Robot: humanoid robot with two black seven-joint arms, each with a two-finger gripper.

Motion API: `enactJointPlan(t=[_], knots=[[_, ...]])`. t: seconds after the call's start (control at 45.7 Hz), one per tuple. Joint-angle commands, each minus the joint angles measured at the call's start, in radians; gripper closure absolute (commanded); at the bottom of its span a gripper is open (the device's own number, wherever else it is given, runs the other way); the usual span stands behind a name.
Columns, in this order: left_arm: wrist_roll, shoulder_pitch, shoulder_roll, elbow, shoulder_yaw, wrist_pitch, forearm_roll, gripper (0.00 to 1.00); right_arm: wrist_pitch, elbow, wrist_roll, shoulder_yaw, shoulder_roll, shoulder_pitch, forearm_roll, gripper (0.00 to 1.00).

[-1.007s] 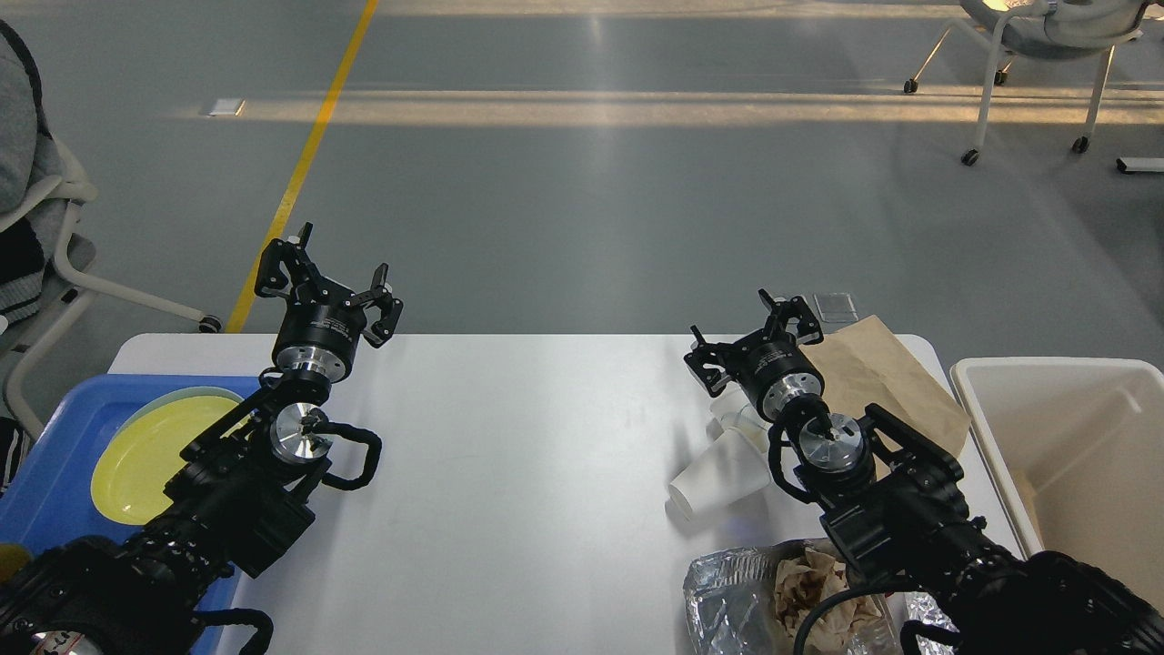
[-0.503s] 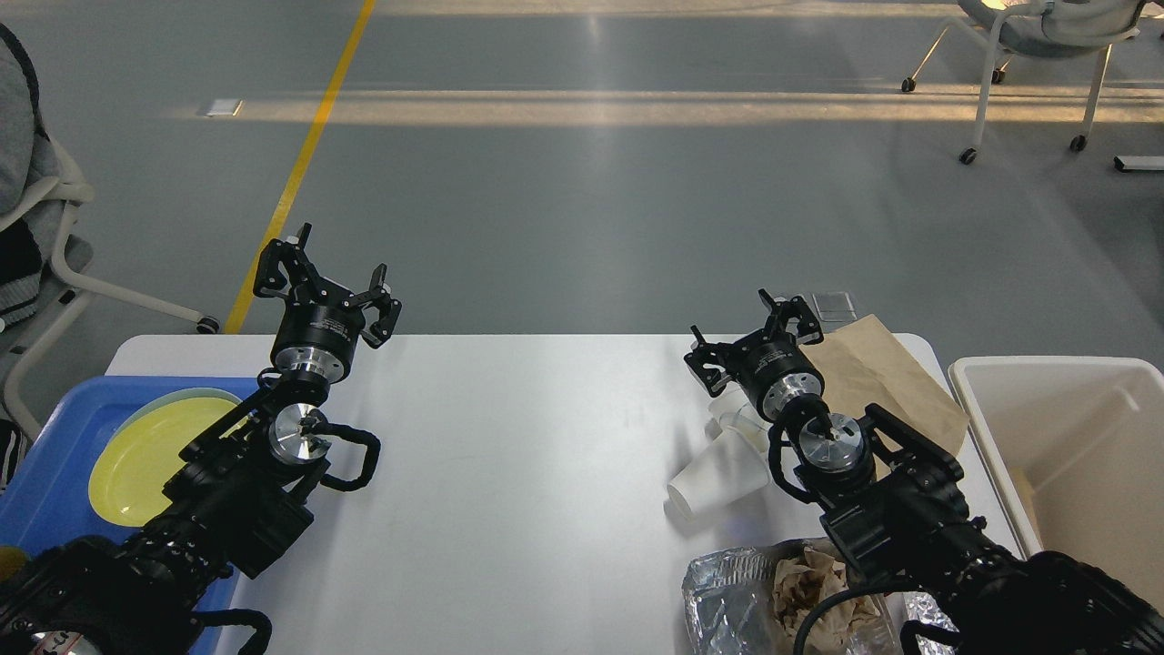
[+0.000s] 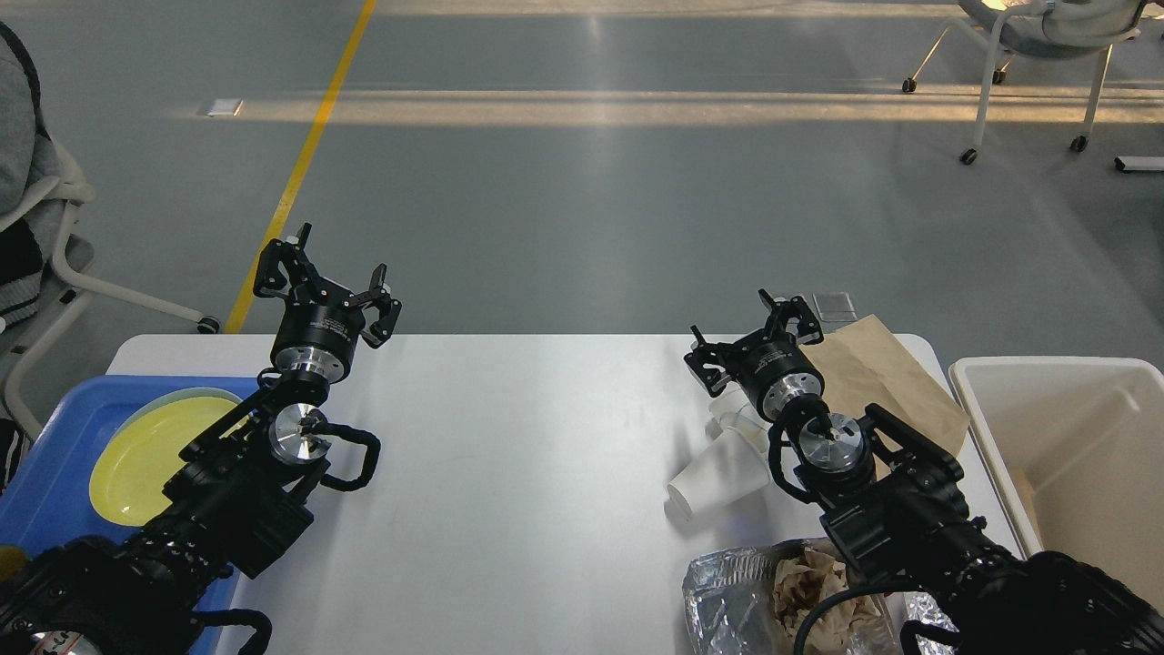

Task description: Tidy desktop

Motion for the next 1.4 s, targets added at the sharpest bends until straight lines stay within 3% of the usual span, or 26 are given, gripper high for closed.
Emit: enactJointPlan(t=[0.0,1.379], knots=[[0.000,0.000,0.000,0.000,0.000,0.001,0.000,0.00,0.000,0.000,0.000,0.000,0.000,0.000,0.000,0.00],[0.000,0.000,0.000,0.000,0.000,0.001,0.000,0.00,-0.008,-0.003,-0.011,-0.014,-0.064,0.061,0.000,0.00]])
